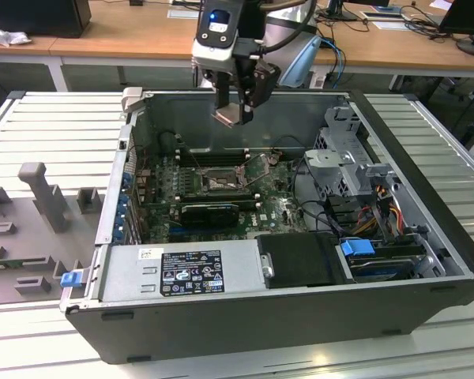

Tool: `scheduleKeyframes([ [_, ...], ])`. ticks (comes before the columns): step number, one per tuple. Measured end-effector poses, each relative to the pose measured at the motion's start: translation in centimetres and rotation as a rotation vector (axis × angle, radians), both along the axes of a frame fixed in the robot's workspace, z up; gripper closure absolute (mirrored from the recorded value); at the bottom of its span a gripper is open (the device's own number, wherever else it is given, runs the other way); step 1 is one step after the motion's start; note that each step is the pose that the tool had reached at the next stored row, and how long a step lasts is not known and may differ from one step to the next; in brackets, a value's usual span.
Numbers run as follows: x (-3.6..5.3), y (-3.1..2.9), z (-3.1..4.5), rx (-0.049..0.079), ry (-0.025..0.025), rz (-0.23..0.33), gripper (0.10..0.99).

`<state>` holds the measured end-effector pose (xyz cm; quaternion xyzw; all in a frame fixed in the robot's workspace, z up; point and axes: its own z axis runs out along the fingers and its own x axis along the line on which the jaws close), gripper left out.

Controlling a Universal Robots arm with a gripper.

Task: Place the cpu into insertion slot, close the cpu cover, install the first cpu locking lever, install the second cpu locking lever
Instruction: 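Place the cpu into insertion slot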

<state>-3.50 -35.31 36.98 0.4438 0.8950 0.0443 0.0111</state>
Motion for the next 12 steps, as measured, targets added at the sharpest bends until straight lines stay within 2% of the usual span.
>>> scheduleKeyframes([
  [6,0.0,0.0,-0.26,0.0,0.0001,-0.122,0.557],
  [9,0.01,0.0,-0.37,0.0,0.0001,-0.16,0.557],
  [12,0.0,0.0,-0.57,0.0,0.0001,-0.173,0.557],
])
